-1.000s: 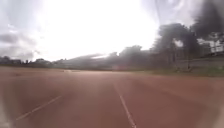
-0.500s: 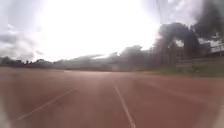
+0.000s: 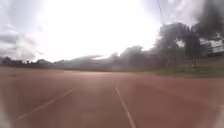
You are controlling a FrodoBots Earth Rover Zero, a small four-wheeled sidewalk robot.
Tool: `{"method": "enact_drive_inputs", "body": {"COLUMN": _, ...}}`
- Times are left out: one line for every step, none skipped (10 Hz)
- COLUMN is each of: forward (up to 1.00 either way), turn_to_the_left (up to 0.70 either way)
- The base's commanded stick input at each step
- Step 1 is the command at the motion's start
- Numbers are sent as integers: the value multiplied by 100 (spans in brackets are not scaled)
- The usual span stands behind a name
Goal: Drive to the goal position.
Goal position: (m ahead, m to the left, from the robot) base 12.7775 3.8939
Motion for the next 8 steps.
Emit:
{"method": "enact_drive_inputs", "body": {"forward": 70, "turn_to_the_left": 0}}
{"method": "enact_drive_inputs", "body": {"forward": 70, "turn_to_the_left": 0}}
{"method": "enact_drive_inputs", "body": {"forward": 70, "turn_to_the_left": 0}}
{"method": "enact_drive_inputs", "body": {"forward": 70, "turn_to_the_left": 0}}
{"method": "enact_drive_inputs", "body": {"forward": 70, "turn_to_the_left": 0}}
{"method": "enact_drive_inputs", "body": {"forward": 70, "turn_to_the_left": 0}}
{"method": "enact_drive_inputs", "body": {"forward": 70, "turn_to_the_left": 0}}
{"method": "enact_drive_inputs", "body": {"forward": 70, "turn_to_the_left": 0}}
